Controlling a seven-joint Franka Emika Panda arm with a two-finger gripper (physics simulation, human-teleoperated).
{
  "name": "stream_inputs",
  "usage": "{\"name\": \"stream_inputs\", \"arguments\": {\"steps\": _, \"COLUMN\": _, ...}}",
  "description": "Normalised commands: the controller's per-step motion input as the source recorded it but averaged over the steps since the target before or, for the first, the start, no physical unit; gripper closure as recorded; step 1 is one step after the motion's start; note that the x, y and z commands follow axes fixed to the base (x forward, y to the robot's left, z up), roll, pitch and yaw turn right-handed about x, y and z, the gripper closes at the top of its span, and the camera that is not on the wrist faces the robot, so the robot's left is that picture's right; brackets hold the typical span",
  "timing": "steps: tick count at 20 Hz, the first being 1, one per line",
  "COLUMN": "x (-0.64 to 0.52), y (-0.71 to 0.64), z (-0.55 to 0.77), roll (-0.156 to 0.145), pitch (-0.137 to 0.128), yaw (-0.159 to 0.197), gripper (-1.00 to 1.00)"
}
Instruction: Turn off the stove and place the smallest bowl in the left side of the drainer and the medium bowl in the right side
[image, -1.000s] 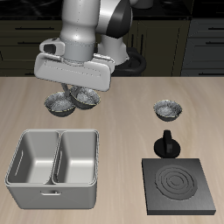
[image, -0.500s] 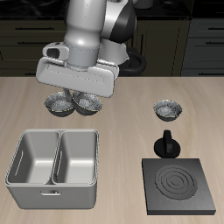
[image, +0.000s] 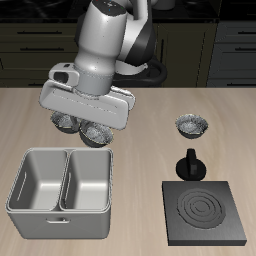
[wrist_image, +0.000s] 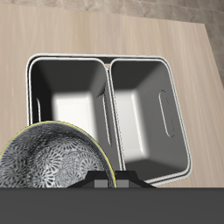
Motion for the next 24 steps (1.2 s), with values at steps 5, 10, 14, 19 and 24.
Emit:
{"name": "stream_inputs", "arguments": {"steps": 5, "x": 0.10, "y": -0.03, "z": -0.28, "roll": -0.021, "pitch": 0.033, "yaw": 0.003, "gripper": 1.00}}
{"name": "stream_inputs", "arguments": {"steps": 10, "x": 0.01, "y": -0.05, "z": -0.19, "roll": -0.020, "pitch": 0.018, "yaw": 0.029, "gripper": 1.00}}
{"name": "stream_inputs", "arguments": {"steps": 14, "x": 0.01, "y": -0.15, "z": -0.08, "roll": -0.018, "pitch": 0.018, "yaw": -0.034, "gripper": 1.00}}
{"name": "stream_inputs", "arguments": {"steps": 19, "x": -0.01, "y": -0.17, "z": -0.19, "roll": -0.039, "pitch": 0.018, "yaw": 0.009, "gripper": 1.00}}
{"name": "stream_inputs", "arguments": {"steps": 24, "x": -0.01, "y": -0.01, "z": -0.16, "roll": -0.012, "pitch": 0.012, "yaw": 0.029, "gripper": 1.00}}
